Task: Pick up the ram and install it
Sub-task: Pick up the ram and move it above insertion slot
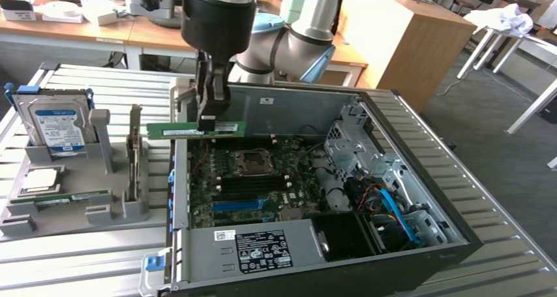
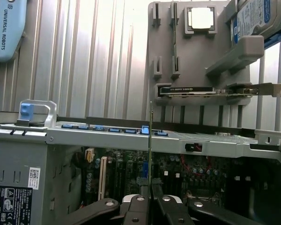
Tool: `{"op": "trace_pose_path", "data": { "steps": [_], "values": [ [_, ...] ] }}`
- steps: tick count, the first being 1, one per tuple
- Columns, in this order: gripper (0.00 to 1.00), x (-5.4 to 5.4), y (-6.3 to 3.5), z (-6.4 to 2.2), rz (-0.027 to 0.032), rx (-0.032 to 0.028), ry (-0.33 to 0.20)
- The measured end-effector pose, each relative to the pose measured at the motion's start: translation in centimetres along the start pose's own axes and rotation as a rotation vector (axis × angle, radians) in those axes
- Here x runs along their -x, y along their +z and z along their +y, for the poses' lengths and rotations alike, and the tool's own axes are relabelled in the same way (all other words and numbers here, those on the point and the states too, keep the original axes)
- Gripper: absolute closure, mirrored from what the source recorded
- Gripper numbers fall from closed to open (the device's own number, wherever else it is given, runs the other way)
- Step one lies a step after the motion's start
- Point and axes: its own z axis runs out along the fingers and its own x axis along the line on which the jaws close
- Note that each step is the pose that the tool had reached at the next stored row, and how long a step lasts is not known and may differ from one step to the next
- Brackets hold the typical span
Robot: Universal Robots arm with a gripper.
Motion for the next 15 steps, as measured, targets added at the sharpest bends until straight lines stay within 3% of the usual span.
{"op": "trace_pose_path", "data": {
  "steps": [15],
  "values": [
    [0.87,-0.05,-0.03,-0.86,0.0003,0.0000,0.000]
  ]
}}
